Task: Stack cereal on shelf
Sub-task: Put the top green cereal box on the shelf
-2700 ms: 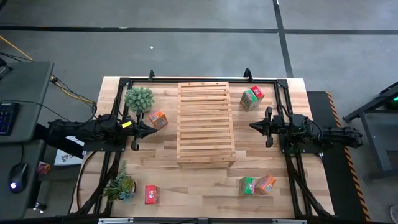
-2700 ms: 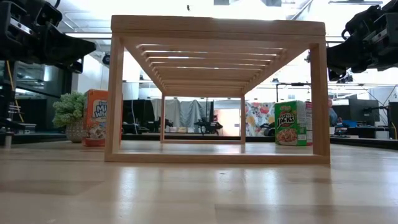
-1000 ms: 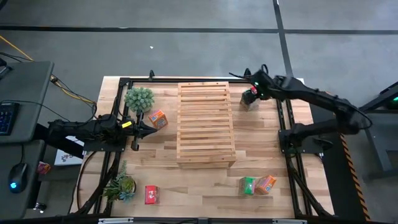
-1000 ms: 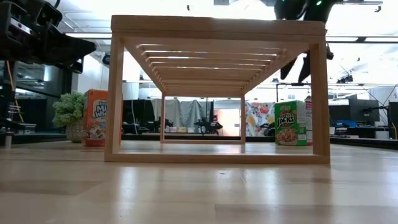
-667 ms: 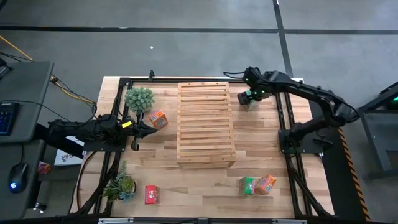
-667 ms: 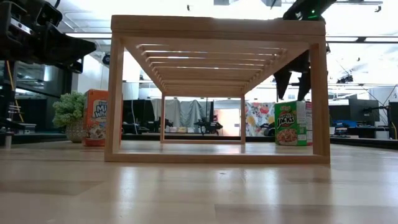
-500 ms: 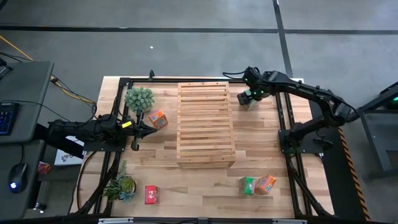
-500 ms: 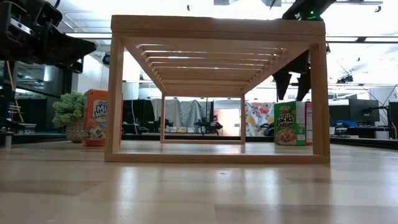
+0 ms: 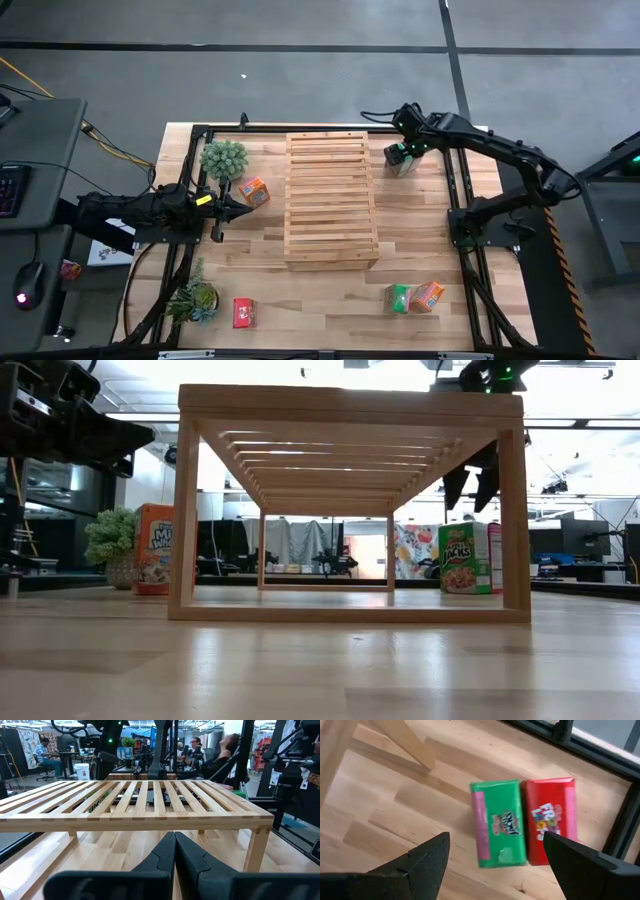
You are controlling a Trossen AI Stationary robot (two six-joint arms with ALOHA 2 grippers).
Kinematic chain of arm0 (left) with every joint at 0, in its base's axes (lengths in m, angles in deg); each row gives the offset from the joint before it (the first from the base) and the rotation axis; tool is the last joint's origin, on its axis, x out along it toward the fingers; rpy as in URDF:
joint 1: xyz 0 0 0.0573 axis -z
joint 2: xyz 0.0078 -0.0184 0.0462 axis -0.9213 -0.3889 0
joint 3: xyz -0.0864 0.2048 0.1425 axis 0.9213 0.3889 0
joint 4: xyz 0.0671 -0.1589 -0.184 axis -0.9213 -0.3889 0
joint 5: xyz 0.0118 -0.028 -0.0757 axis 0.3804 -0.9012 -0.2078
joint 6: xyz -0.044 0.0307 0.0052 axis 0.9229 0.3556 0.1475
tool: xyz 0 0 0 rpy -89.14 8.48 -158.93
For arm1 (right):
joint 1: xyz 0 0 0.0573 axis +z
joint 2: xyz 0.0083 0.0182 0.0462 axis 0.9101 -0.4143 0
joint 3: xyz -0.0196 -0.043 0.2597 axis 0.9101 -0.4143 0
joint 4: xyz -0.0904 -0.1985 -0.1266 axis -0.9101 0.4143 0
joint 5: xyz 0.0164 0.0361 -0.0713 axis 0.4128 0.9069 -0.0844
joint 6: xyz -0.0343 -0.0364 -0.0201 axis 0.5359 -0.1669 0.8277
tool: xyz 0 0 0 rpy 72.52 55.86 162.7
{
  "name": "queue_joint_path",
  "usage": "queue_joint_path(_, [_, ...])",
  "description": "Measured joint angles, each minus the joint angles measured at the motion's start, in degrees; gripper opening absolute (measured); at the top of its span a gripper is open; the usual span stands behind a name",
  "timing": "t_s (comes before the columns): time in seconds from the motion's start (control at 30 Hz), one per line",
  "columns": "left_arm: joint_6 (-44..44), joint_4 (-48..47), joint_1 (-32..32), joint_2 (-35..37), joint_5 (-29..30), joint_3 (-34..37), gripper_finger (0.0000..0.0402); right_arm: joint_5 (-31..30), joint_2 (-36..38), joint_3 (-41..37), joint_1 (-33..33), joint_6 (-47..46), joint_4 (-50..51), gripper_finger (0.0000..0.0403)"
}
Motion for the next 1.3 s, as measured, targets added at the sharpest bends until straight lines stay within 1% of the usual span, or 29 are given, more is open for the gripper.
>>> queue_joint_path(0.33, [-0.01, -0.02, 0.00, 0.01, -0.02, 0.00, 0.0000, -1.12, -0.51, -0.20, 0.00, 0.76, -1.68, 0.0314])
queue_joint_path(0.63, [0.01, 0.00, -0.02, 0.01, -0.02, -0.01, 0.0000, -1.03, -4.31, -0.18, 0.02, 0.90, -1.66, 0.0314])
queue_joint_path(0.97, [0.00, 0.00, -0.01, 0.02, -0.02, 0.00, 0.0000, -0.94, -4.91, -0.19, 0.02, 0.55, -1.11, 0.0314])
queue_joint_path(1.13, [0.01, -0.02, 0.00, 0.00, -0.02, -0.01, 0.0000, 1.81, -4.85, -0.18, 0.02, -0.85, -0.96, 0.0314])
queue_joint_path(1.3, [-0.01, 0.00, 0.00, 0.00, -0.02, 0.00, 0.0000, 1.95, -4.84, -0.17, 0.02, -2.13, -0.94, 0.0314])
